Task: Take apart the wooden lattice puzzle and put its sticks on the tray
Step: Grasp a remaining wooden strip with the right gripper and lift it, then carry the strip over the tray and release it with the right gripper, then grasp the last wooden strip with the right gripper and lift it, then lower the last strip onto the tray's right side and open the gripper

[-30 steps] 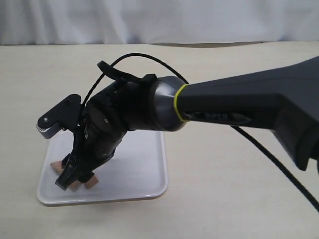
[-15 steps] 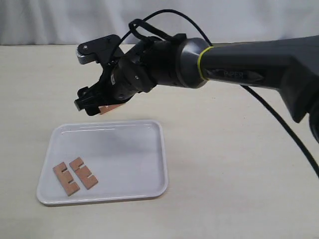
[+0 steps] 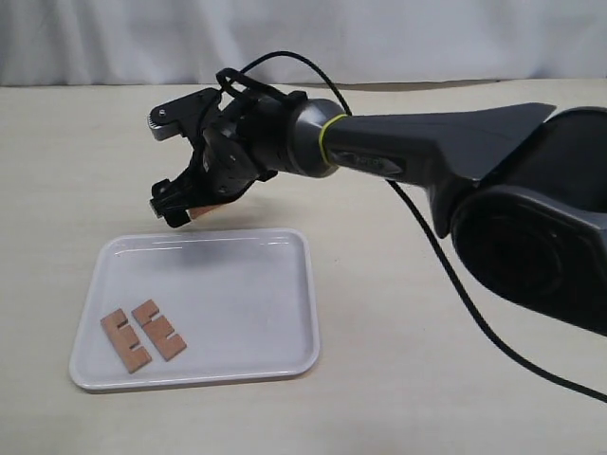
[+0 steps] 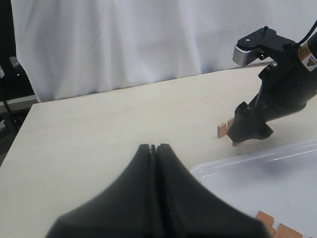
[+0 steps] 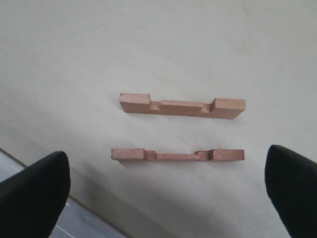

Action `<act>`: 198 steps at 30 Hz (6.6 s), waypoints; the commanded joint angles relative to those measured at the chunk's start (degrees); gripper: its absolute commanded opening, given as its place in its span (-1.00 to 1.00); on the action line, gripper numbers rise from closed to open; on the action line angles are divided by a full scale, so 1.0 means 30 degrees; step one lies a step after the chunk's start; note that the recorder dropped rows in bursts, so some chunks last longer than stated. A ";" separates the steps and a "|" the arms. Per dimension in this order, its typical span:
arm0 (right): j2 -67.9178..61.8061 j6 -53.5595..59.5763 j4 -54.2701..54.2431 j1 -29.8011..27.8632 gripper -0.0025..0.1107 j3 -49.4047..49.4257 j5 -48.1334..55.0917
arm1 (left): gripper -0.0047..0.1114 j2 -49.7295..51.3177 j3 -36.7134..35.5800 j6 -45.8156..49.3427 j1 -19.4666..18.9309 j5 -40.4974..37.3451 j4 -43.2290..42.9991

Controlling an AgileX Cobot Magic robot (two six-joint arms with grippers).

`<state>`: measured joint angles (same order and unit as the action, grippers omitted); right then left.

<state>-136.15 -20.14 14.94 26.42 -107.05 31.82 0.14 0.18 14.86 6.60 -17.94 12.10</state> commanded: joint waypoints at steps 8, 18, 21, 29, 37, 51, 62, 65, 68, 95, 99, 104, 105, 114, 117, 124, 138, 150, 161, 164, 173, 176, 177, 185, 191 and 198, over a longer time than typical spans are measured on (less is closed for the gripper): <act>-0.1141 -0.0078 0.0156 -0.0510 0.99 -0.0316 -0.1766 | -0.92 -0.0047 -0.0061 0.0101 -0.0200 0.0175 0.0040; -0.1407 -0.0078 -0.0109 -0.0337 0.16 -0.0316 -0.2371 | -0.92 -0.0047 -0.0061 0.0101 -0.0200 0.0175 0.0040; -0.1238 -0.0078 -0.0109 -0.0337 -0.65 -0.0316 -0.1983 | -0.92 -0.0047 -0.0061 0.0101 -0.0200 0.0175 0.0040; 0.1426 0.0011 0.0044 -0.0090 -0.86 -0.0316 -0.1508 | -0.92 -0.0047 -0.0061 0.0101 -0.0200 0.0175 0.0040; 0.4107 0.7067 -0.3066 0.0778 -0.86 0.1062 -0.0006 | -0.92 -0.0047 -0.0061 0.0101 -0.0200 0.0175 0.0040; 0.7664 2.6015 -2.1609 0.0778 -0.86 1.2039 -0.8483 | -0.92 -0.0047 -0.0061 0.0101 -0.0200 0.0175 0.0040; 0.7217 2.3331 -2.1748 0.0778 -0.47 1.2935 -0.9154 | -0.92 -0.0047 -0.0061 0.0101 -0.0200 0.0175 0.0040; 0.6602 2.2977 -2.1748 0.0778 -0.07 1.2935 -0.8782 | -0.92 -0.0047 -0.0061 0.0101 -0.0200 0.0175 0.0040; 0.6201 2.2977 -2.1748 0.0784 0.32 1.2935 -0.8223 | -0.92 -0.0047 -0.0061 0.0101 -0.0200 0.0175 0.0040; 0.2449 0.3385 -0.2597 0.0781 0.65 -0.1132 0.3361 | -0.92 -0.0047 -0.0061 0.0101 -0.0200 0.0175 0.0040; 0.0734 0.3205 -0.2825 0.0700 0.66 -0.3101 0.3831 | -0.92 -0.0047 -0.0061 0.0101 -0.0200 0.0175 0.0040; -0.0787 0.2197 -0.2054 0.0455 0.67 -0.4237 0.2734 | -0.92 -0.0047 -0.0061 0.0101 -0.0200 0.0175 0.0040; -0.1075 0.1670 -0.1590 0.0336 0.71 -0.4517 0.2696 | -0.92 -0.0047 -0.0061 0.0101 -0.0200 0.0175 0.0040; -0.2953 0.0398 -0.0973 -0.0555 0.92 -0.5377 0.2071 | -0.92 -0.0047 -0.0061 0.0101 -0.0200 0.0175 0.0040; -0.3232 0.0398 -0.0973 -0.0584 0.92 -0.5377 0.1265 | -0.92 -0.0047 -0.0061 0.0101 -0.0200 0.0175 0.0040; -0.3565 0.0398 -0.1113 -0.0584 0.91 -0.5377 0.0285 | -0.92 -0.0047 -0.0061 0.0101 -0.0200 0.0175 0.0040; -0.3753 -0.0866 -0.1264 -0.0417 -0.87 -0.5377 0.0859 | -0.92 -0.0047 -0.0061 0.0101 -0.0200 0.0175 0.0040; -0.0416 0.2090 -0.1230 0.1724 -0.87 -0.5004 0.2203 | -0.92 -0.0047 -0.0061 0.0101 -0.0200 0.0175 0.0040; 0.5473 0.1927 -0.1882 0.2477 -0.87 0.5255 -0.4871 | -0.92 -0.0047 -0.0061 0.0101 -0.0200 0.0175 0.0040; 0.7648 0.1933 -0.1734 0.2436 -0.87 0.9434 -0.8952 | -0.92 -0.0047 -0.0061 0.0101 -0.0200 0.0175 0.0040; 1.0299 0.2480 -0.1682 0.0090 -0.87 1.8242 -1.6289 | -0.92 -0.0047 -0.0061 0.0101 -0.0200 0.0175 0.0040; 0.9978 0.2480 -0.1682 -0.0732 -0.87 1.8883 -1.6376 | -0.92 -0.0047 -0.0061 0.0101 -0.0200 0.0175 0.0040; 0.9871 0.2480 -0.1682 -0.0817 -0.87 1.8957 -1.6376 | -0.92 -0.0047 -0.0061 0.0101 -0.0200 0.0175 0.0040; 0.8555 0.3806 -0.1682 -0.0860 -0.13 1.8957 -1.6156 | -0.92 -0.0047 -0.0061 0.0101 -0.0200 0.0175 0.0040; 0.7326 0.4318 -0.1509 -0.0773 0.78 1.8399 -1.5664 | -0.92 -0.0047 -0.0061 0.0101 -0.0200 0.0175 0.0040; 0.7786 0.4318 -0.1675 -0.0773 0.98 1.6822 -1.2466 | -0.92 -0.0047 -0.0061 0.0101 -0.0200 0.0175 0.0040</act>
<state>-113.96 -7.81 10.06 24.13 -55.08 -9.28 0.14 0.18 14.86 6.60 -17.94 12.10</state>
